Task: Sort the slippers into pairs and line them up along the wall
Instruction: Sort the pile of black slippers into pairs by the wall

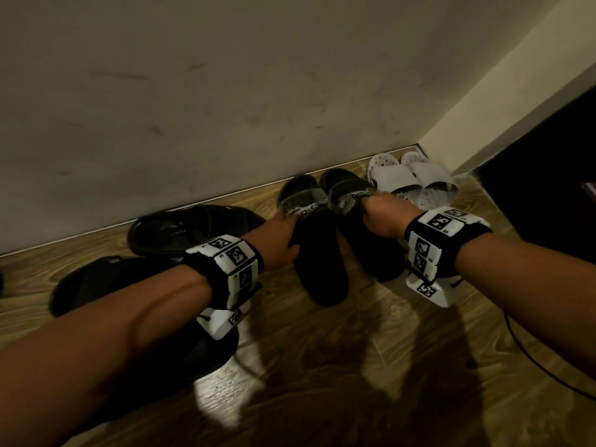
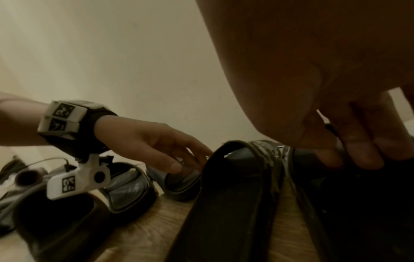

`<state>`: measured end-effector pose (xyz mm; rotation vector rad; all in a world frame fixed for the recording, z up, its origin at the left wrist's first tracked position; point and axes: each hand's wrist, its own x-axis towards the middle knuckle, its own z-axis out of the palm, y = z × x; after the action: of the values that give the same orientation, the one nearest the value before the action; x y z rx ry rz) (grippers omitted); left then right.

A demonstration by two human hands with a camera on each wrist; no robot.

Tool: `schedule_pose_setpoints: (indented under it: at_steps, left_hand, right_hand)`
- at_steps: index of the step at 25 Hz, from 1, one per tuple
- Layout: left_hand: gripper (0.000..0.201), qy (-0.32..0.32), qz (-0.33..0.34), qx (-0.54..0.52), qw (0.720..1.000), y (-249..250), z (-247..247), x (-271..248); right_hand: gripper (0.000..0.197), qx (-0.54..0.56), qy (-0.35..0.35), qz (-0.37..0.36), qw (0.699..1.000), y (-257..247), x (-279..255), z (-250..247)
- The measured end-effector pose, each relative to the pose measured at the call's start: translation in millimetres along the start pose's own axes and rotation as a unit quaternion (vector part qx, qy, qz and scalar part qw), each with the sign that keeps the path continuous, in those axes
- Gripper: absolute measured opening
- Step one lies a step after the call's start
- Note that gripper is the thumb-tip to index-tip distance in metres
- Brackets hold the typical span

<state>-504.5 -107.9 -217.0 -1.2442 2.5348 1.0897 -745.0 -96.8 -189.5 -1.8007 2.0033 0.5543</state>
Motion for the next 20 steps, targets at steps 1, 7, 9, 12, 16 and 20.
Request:
schedule_pose_setpoints:
  at_steps: [1, 7, 9, 12, 16, 20]
  left_hand:
    - [0.057, -0.013, 0.018, -0.012, 1.000, 0.6, 0.5, -6.7]
    - [0.054, -0.065, 0.044, 0.036, 0.996, 3.4, 10.2, -70.5]
    - [0.048, -0.101, 0.041, 0.056, 0.993, -1.8, 21.6, -104.8]
    - [0.047, -0.108, 0.045, 0.080, 0.990, -18.8, 32.4, -157.9]
    - [0.042, -0.096, 0.011, 0.112, 0.989, -48.8, 36.1, -217.2]
    - [0.048, -0.067, -0.040, 0.140, 0.987, -77.8, 34.7, -272.1]
  right_hand:
    - [0.040, -0.006, -0.007, -0.003, 1.000, -2.0, 0.1, -0.8]
    - [0.031, -0.040, 0.037, 0.003, 0.998, -21.7, -7.8, -9.4]
    - [0.027, -0.062, 0.091, -0.020, 0.994, -46.9, -14.5, -15.0]
    - [0.029, -0.010, 0.149, -0.109, 0.983, -101.4, -24.8, -18.0]
    - [0.019, 0.001, 0.104, -0.245, 0.964, -175.7, -46.5, -16.2]
    - [0.015, -0.046, 0.046, -0.337, 0.939, -241.3, -72.3, 1.2]
